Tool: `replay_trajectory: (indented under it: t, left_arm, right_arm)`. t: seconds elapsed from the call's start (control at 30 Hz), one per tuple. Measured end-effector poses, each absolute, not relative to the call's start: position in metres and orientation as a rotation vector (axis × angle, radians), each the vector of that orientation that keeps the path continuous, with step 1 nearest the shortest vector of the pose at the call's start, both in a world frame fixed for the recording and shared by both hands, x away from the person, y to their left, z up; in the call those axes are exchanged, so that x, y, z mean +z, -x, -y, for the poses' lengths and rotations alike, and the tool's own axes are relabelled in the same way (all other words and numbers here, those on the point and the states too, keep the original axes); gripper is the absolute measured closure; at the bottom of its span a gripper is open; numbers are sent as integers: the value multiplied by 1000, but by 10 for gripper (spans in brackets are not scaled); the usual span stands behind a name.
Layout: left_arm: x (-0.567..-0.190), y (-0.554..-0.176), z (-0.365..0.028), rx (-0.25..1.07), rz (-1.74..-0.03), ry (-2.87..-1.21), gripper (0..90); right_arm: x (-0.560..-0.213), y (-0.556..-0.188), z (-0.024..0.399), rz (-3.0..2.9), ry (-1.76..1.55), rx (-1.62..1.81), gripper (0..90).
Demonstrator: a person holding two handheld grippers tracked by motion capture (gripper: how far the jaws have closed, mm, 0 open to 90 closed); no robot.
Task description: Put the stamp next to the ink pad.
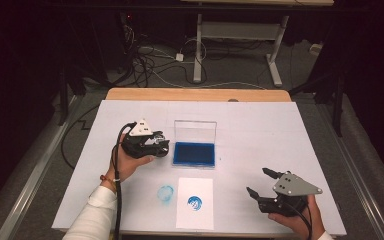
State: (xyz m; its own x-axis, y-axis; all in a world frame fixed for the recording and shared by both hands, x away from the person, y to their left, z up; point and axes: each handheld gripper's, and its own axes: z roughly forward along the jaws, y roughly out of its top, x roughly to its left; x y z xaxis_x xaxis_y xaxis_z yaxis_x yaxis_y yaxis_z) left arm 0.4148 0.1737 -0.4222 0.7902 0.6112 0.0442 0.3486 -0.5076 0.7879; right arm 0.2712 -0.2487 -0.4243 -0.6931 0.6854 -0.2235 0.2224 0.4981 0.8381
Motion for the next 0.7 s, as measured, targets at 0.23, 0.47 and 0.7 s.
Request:
replay_trajectory:
  t: [0.23, 0.47, 0.7]
  left_arm:
    - [-434, -427, -172, 372, -730, -2154, 540]
    - [-441, -433, -166, 368, -749, -2174, 540]
    - [-447, -437, -164, 346, -753, -2191, 539]
  right_arm:
    - [-426, -273, 249, -2206, -748, 1119, 257]
    - [-428, -272, 247, -2223, -743, 1106, 257]
    - [-429, -271, 248, -2238, -737, 1100, 260]
